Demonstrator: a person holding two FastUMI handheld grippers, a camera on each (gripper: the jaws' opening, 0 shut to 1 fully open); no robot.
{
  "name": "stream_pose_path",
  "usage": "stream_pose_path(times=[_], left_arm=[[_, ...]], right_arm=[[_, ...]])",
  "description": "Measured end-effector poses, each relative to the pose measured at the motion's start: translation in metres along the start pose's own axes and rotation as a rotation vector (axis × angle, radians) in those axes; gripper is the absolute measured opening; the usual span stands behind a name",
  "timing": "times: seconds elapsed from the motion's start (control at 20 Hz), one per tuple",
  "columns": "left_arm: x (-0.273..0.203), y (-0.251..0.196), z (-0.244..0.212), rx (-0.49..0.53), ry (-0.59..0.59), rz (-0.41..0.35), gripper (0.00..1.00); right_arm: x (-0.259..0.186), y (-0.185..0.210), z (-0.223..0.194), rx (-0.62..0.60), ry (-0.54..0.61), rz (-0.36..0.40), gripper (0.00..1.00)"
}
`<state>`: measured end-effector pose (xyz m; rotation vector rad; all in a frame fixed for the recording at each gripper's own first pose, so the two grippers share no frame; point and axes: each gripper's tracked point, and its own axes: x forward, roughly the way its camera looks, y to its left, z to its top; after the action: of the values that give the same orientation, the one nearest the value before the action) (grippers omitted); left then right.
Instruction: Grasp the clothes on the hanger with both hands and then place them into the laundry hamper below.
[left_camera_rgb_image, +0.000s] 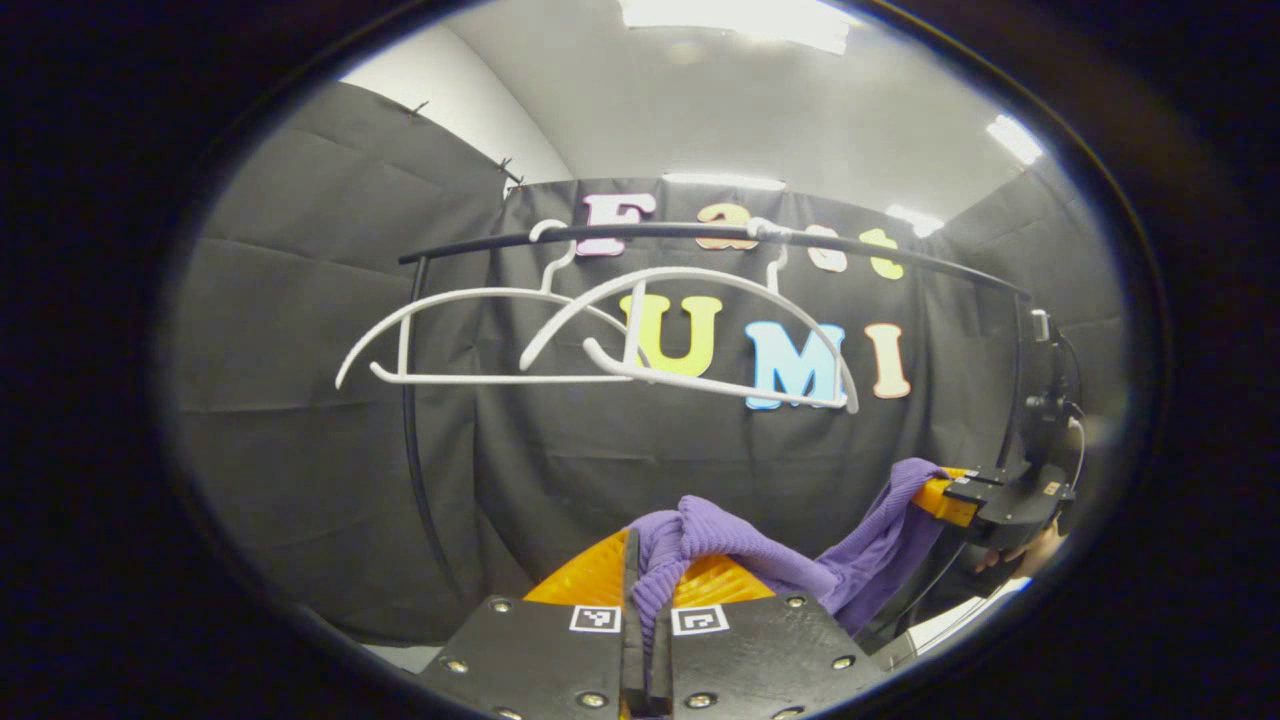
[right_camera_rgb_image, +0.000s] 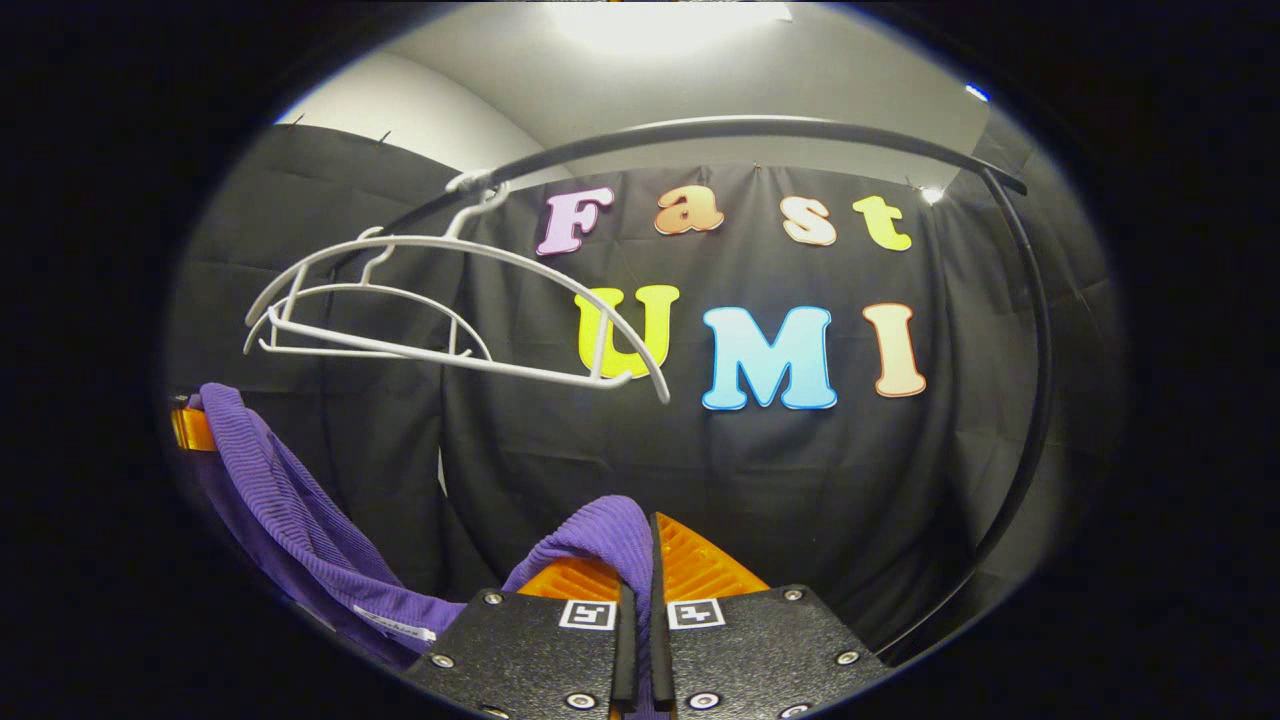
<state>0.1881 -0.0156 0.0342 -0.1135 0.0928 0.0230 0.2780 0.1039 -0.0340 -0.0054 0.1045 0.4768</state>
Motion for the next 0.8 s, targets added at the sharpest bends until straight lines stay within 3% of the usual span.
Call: stream_pose_path(times=[0.05, 0.15, 0.3, 0.35, 0.45, 0.5, 0.8], left_arm=[[-0.005, -0.001, 0.006, 0.002, -0.002, -0.014, 0.04], [-0.014, -0.007, 0.016, 0.0, -0.012, -0.047, 0.08], [-0.027, -0.017, 0.015, 0.01, -0.005, -0.093, 0.04], [-0.032, -0.02, 0.011, 0.017, 0.001, -0.101, 0.07], [-0.044, -0.028, -0.004, 0.015, 0.015, -0.132, 0.03], [-0.05, -0.033, -0.012, 0.012, 0.024, -0.153, 0.08], [-0.076, -0.044, -0.072, 0.01, 0.106, -0.229, 0.04]], right_arm=[[-0.009, 0.01, 0.004, 0.006, -0.004, 0.008, 0.05], [-0.03, 0.034, 0.012, 0.021, -0.011, 0.036, 0.05], [-0.061, 0.063, 0.014, 0.002, -0.009, 0.061, 0.05], [-0.07, 0.074, 0.008, 0.007, 0.005, 0.075, 0.05], [-0.086, 0.094, -0.004, 0.029, 0.037, 0.098, 0.05], [-0.095, 0.101, -0.009, 0.043, 0.05, 0.107, 0.05], [-0.132, 0.142, -0.057, 0.086, 0.153, 0.163, 0.05]])
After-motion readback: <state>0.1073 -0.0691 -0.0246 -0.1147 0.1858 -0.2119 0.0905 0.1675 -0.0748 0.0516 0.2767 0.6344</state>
